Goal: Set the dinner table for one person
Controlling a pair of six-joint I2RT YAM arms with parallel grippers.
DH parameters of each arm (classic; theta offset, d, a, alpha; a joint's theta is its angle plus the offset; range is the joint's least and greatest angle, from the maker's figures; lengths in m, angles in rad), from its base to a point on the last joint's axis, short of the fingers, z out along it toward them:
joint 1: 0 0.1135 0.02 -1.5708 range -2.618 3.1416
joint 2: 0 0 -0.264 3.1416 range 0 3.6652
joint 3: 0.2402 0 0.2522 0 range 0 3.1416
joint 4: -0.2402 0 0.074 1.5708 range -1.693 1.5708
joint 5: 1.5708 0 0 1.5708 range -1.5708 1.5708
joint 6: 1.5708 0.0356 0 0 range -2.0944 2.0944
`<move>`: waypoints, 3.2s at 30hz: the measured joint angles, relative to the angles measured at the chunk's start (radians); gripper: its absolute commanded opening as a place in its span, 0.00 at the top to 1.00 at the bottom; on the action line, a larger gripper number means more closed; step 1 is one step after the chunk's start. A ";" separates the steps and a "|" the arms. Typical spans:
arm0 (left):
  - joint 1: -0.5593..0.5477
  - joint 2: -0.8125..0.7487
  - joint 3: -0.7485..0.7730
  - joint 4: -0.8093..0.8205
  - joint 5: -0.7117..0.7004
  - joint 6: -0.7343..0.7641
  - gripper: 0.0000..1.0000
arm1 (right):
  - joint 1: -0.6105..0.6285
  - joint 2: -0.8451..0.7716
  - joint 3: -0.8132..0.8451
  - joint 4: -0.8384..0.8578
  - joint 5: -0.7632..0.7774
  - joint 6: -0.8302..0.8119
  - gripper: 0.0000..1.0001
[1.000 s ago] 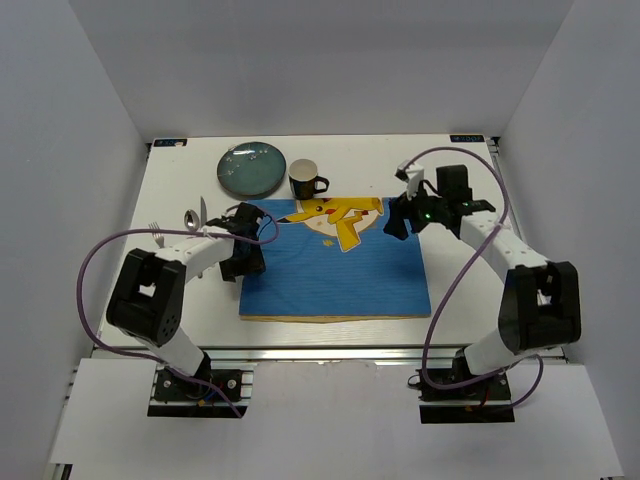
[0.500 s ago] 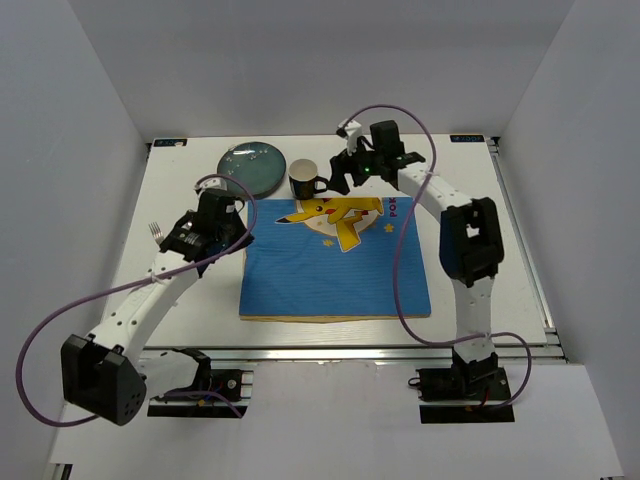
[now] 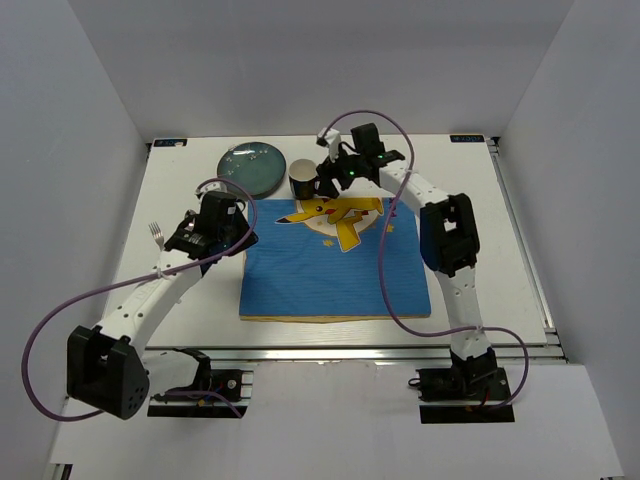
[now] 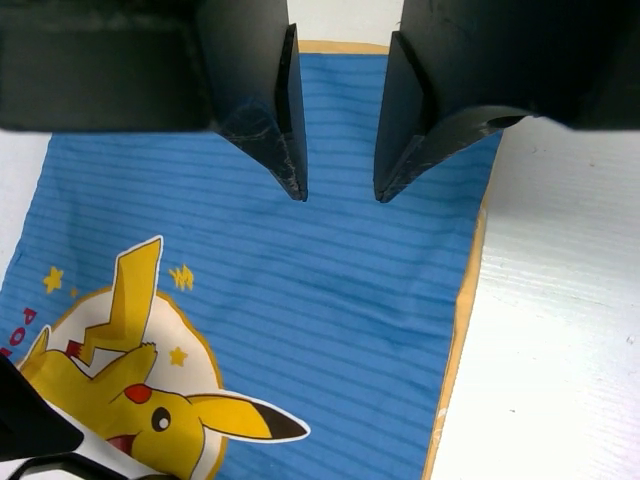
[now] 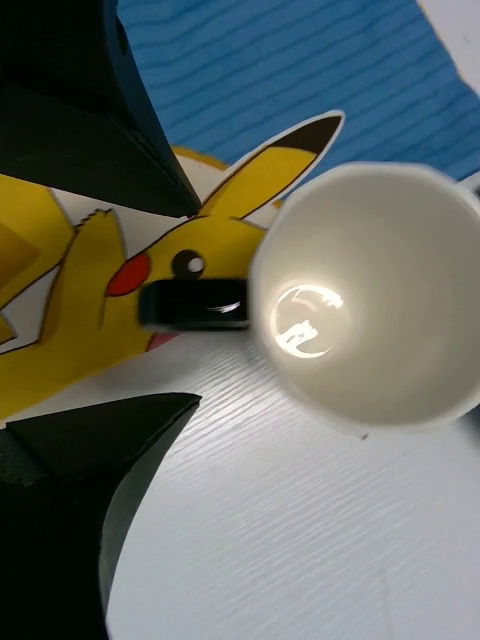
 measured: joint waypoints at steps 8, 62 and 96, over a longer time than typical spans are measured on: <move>0.007 0.018 0.000 0.007 0.008 -0.009 0.55 | 0.062 0.095 0.087 -0.001 0.023 -0.060 0.63; 0.052 0.017 -0.066 0.197 0.118 -0.072 0.23 | -0.281 -0.518 -0.798 0.266 0.080 -0.029 1.00; 0.291 0.623 0.421 0.156 0.235 -0.071 0.26 | -0.348 -0.871 -1.077 0.328 0.050 -0.056 0.43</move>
